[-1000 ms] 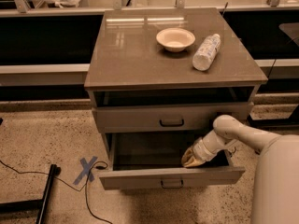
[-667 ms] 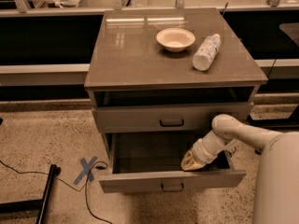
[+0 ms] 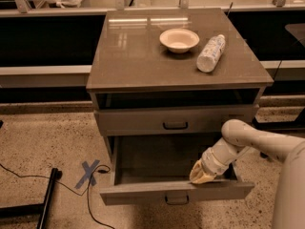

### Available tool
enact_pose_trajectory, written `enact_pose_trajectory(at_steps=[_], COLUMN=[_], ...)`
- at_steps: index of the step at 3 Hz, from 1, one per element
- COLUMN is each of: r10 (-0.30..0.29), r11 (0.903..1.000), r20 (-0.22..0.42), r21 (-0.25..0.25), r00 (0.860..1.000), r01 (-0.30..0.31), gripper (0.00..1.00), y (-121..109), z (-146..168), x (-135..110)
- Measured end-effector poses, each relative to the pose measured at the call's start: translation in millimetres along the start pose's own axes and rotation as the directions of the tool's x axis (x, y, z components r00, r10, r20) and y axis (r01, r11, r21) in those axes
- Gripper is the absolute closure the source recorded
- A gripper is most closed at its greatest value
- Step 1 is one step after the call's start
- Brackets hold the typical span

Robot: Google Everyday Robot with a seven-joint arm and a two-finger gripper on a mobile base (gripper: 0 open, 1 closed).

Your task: Open middle drawer

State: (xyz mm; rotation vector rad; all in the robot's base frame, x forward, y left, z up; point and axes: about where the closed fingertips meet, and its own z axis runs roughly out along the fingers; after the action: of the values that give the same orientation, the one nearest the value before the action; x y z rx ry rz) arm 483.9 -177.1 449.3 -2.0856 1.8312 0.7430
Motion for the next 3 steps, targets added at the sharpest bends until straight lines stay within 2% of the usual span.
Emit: enact_pose_trajectory(at_steps=[1, 2, 3], r10=[-0.001, -0.028, -0.086], r11=[0.9999, 0.9926, 0.9752], r20=[0.002, 0.005, -0.022], r21=[0.014, 0.119, 0.202], r00=[1.0, 1.0, 0.996], r01=[0.001, 0.027, 0.089], gripper=[1.0, 1.0, 1.0], y=[0, -17, -48], z=[-2, -13, -14], x=[0, 6, 5])
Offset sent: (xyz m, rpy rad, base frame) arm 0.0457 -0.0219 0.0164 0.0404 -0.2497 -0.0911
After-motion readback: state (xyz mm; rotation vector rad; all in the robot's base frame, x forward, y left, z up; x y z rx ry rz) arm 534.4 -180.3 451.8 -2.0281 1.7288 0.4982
